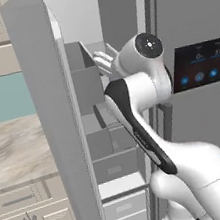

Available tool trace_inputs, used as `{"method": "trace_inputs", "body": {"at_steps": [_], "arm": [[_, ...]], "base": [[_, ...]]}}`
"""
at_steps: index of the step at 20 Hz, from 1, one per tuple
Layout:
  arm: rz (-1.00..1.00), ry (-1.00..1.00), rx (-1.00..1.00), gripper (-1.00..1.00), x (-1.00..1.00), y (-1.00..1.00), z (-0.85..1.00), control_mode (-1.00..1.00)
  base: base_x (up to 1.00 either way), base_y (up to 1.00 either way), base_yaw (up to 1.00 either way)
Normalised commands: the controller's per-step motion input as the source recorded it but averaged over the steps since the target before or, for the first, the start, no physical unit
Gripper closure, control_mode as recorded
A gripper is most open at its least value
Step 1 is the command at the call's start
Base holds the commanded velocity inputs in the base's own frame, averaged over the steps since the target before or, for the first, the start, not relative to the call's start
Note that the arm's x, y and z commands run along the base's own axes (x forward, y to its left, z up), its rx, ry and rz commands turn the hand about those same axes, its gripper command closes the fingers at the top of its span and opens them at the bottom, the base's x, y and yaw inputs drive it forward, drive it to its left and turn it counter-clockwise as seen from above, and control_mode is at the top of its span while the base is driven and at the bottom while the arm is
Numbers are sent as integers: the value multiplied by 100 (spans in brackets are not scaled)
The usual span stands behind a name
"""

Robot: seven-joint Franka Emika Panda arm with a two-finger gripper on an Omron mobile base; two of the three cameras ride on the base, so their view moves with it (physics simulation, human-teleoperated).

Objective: Open the freezer door, pick up the ice cube tray from the freezer, and place it on the dining counter.

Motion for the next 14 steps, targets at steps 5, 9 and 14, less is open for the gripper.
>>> {"method": "trace_inputs", "body": {"at_steps": [5,9,14], "arm": [[-29,8,29,-100,86,-4,14,-100],[-9,14,26,-100,80,0,0,-100],[0,8,19,-100,65,0,17,-100]], "base": [[0,0,0],[0,0,0],[0,0,0]]}}
